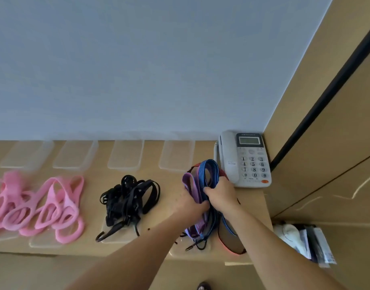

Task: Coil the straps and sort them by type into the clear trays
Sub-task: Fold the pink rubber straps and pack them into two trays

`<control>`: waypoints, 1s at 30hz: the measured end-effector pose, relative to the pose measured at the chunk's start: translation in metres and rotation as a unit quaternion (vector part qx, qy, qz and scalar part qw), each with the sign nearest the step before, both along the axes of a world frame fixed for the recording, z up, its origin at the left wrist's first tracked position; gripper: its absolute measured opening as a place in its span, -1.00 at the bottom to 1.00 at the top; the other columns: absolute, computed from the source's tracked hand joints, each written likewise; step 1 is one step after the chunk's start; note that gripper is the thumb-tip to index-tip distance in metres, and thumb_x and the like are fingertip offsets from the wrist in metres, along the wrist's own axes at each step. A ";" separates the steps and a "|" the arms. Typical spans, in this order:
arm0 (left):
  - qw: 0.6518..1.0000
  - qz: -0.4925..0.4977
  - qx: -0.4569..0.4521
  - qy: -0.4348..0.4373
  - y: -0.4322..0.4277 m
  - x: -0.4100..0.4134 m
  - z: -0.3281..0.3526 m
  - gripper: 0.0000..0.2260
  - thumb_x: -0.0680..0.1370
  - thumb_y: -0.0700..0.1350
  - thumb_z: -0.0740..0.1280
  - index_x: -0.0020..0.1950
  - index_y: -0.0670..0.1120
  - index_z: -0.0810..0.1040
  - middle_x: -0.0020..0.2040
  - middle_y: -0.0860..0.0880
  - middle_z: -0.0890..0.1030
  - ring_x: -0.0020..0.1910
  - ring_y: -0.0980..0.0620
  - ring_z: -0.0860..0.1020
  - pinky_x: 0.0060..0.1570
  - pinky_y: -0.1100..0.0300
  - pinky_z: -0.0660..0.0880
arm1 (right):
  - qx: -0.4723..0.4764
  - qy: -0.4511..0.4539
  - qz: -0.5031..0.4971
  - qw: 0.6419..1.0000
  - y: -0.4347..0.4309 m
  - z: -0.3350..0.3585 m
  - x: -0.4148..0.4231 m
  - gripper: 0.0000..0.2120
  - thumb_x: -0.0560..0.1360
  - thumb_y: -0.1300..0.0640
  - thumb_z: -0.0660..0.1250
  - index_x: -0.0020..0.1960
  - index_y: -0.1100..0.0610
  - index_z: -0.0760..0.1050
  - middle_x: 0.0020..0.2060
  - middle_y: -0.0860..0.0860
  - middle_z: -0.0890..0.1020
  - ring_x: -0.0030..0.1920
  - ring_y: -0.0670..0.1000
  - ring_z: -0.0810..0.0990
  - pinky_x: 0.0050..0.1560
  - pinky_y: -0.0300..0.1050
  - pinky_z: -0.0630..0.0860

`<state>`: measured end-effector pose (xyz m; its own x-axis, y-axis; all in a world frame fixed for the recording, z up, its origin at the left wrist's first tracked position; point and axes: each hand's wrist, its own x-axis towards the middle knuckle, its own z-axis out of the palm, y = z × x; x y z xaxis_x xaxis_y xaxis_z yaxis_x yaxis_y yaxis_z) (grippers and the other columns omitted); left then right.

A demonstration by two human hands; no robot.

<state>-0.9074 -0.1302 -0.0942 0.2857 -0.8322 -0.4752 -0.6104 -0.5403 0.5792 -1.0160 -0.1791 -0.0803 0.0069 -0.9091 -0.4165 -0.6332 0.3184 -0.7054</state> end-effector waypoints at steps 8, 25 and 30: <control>0.990 -0.002 -0.007 -0.140 0.010 -0.004 -0.008 -0.33 0.49 0.30 0.19 0.44 -0.11 0.27 0.28 -0.08 0.44 0.30 -0.11 0.37 0.28 -0.01 0.37 | -0.128 0.206 0.081 0.967 0.005 -0.005 -0.004 -0.58 0.51 0.03 0.36 0.29 0.17 0.36 0.19 0.12 0.44 0.20 0.14 0.48 0.09 -0.01 0.48; 0.996 -0.085 -0.021 0.012 0.021 0.085 0.046 -0.53 0.58 -0.04 0.27 0.48 -0.10 0.37 0.33 -0.11 0.53 0.24 -0.09 0.54 0.19 0.07 0.49 | -0.218 0.191 0.140 0.947 0.017 0.032 0.037 -0.75 0.53 -0.02 0.31 0.09 0.12 0.51 0.02 0.06 0.56 0.07 0.14 0.53 -0.06 -0.03 0.48; 0.996 -0.044 -0.078 -0.013 0.067 0.174 0.077 -0.55 0.58 -0.06 0.26 0.47 -0.12 0.39 0.31 -0.10 0.49 0.17 -0.07 0.52 0.12 0.12 0.47 | -0.213 0.171 0.238 0.932 0.045 0.065 0.122 -0.59 0.55 -0.01 0.26 0.35 0.12 0.44 0.26 0.08 0.50 0.29 0.12 0.43 0.22 0.01 0.43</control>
<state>-0.7330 -0.0631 -0.0175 0.2188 -0.9180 -0.3307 -0.6673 -0.3881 0.6357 -0.8938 -0.1339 -0.0157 0.3842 -0.9206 -0.0699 -0.8426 -0.3187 -0.4342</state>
